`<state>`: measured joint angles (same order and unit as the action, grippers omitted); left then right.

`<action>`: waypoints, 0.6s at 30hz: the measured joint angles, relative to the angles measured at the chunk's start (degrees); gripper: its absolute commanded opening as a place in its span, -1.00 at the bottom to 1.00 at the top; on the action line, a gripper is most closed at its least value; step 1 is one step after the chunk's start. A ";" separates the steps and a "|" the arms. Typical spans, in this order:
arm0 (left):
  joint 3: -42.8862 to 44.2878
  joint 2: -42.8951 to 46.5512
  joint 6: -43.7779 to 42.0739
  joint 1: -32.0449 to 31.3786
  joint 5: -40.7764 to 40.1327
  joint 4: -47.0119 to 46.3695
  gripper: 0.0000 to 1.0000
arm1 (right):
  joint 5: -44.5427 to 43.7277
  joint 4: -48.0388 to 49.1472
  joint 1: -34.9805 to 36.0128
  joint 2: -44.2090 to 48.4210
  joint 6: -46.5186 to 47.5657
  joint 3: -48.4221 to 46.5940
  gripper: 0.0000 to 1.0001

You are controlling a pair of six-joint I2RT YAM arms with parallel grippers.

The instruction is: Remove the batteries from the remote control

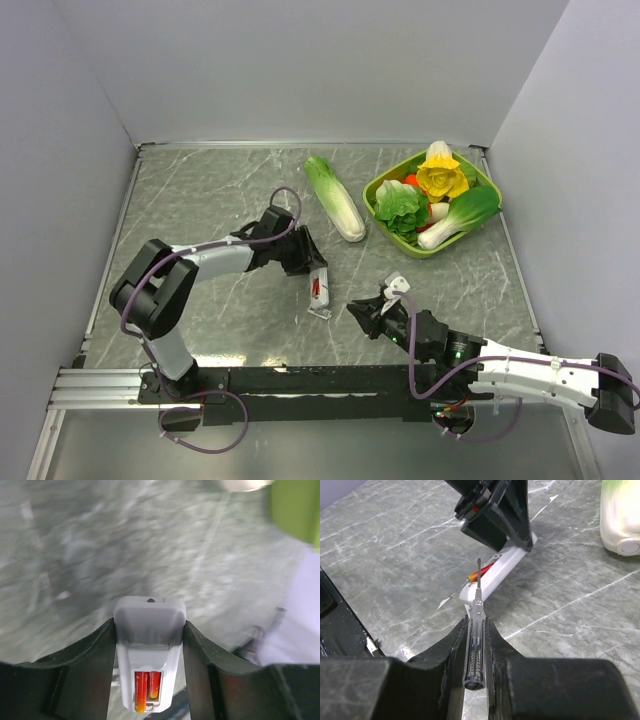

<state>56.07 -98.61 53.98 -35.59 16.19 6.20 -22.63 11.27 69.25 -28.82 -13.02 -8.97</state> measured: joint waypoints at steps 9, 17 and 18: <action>-9.35 0.07 8.55 2.08 10.51 -22.32 -0.98 | 0.52 -4.85 0.00 -2.08 -1.29 -0.85 -1.00; -15.08 -0.92 14.43 2.10 10.69 -35.08 -0.98 | 0.87 -8.96 0.28 -9.68 -2.16 -6.67 -1.00; -15.78 -1.11 14.88 2.08 10.45 -36.11 -0.98 | 0.66 -9.29 0.42 -10.91 -2.14 -7.41 -1.00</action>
<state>40.29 -99.72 68.86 -33.52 26.63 -29.91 -21.98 1.98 69.67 -39.72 -15.16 -16.38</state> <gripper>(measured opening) 0.536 0.222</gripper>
